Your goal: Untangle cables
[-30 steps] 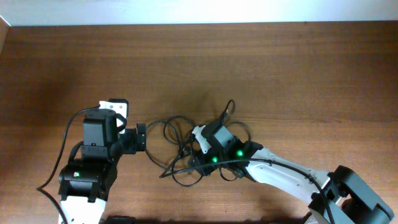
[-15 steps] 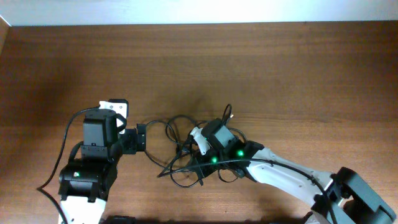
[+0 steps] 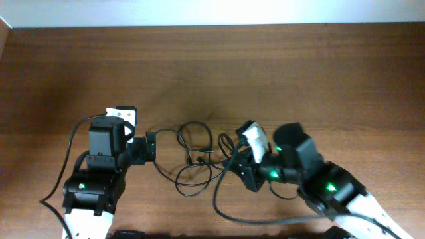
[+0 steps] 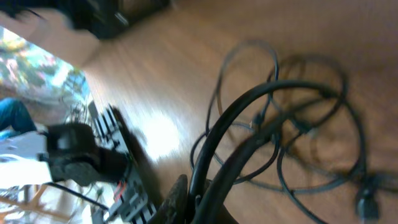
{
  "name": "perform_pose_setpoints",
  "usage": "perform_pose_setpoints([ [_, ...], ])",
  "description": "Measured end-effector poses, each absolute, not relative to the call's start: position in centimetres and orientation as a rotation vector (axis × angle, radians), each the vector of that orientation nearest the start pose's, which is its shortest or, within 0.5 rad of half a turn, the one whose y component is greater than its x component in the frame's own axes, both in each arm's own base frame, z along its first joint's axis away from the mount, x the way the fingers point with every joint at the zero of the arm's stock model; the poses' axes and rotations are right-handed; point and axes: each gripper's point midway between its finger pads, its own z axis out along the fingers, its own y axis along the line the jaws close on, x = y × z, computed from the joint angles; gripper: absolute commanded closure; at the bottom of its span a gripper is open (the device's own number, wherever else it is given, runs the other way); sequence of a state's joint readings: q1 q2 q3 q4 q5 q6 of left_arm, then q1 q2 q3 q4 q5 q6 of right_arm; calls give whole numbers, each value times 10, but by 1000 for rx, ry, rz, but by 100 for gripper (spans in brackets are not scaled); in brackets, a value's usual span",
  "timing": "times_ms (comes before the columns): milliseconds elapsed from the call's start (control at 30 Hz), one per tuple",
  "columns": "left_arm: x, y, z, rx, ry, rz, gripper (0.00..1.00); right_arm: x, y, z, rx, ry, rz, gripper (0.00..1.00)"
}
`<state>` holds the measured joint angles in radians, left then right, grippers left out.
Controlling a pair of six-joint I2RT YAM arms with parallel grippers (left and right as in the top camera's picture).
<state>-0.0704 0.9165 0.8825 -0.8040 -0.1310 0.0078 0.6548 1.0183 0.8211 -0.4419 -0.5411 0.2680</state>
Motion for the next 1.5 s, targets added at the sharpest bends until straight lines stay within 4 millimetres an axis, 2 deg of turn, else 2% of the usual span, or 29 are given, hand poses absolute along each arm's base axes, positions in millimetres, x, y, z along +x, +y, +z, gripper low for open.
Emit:
perform_pose_setpoints([
  [100,271,3,193,34,2403,128,1,184,247,254,-786,2040,1075,85],
  [133,271,3,193,34,2403,128,1,181,245,260,-795,2008,1067,84],
  [233,271,3,193,34,2403,128,1,180,237,274,-787,1945,1025,54],
  [267,271,3,193,34,2403,128,1,182,235,274,-783,1938,1002,48],
  [300,271,3,193,34,2403,128,1,184,234,274,-776,1940,988,46],
  [467,271,3,193,34,2403,128,1,193,223,260,-722,2011,886,44],
  [567,271,3,193,34,2403,128,1,198,219,258,-700,2020,852,44],
  [633,271,3,193,34,2403,128,1,199,218,257,-694,2024,839,39],
  [700,271,3,193,34,2403,128,1,198,216,253,-690,2044,828,47],
  [733,271,3,193,34,2403,128,1,197,214,249,-695,2065,820,47],
  [767,271,3,193,34,2403,128,1,195,212,244,-688,2094,816,40],
  [833,271,3,193,34,2403,128,1,191,208,236,-651,2155,824,13],
  [900,271,3,193,34,2404,129,1,188,205,229,-569,2227,852,2],
  [1067,271,3,193,34,2403,128,1,167,189,196,-227,2541,904,1],
  [1233,271,3,193,34,2403,128,1,152,178,160,77,2803,845,1],
  [1300,271,3,193,34,2403,128,1,150,180,149,157,2881,834,1],
  [1367,271,3,193,34,2403,128,1,151,196,151,151,2892,939,1],
  [1400,271,3,193,34,2402,128,1,154,215,160,112,2870,1086,1],
  [1467,271,3,193,34,2404,129,1,153,238,177,25,2818,1291,1],
  [1500,271,3,192,34,2406,129,1,154,250,192,-27,2761,1418,1],
])
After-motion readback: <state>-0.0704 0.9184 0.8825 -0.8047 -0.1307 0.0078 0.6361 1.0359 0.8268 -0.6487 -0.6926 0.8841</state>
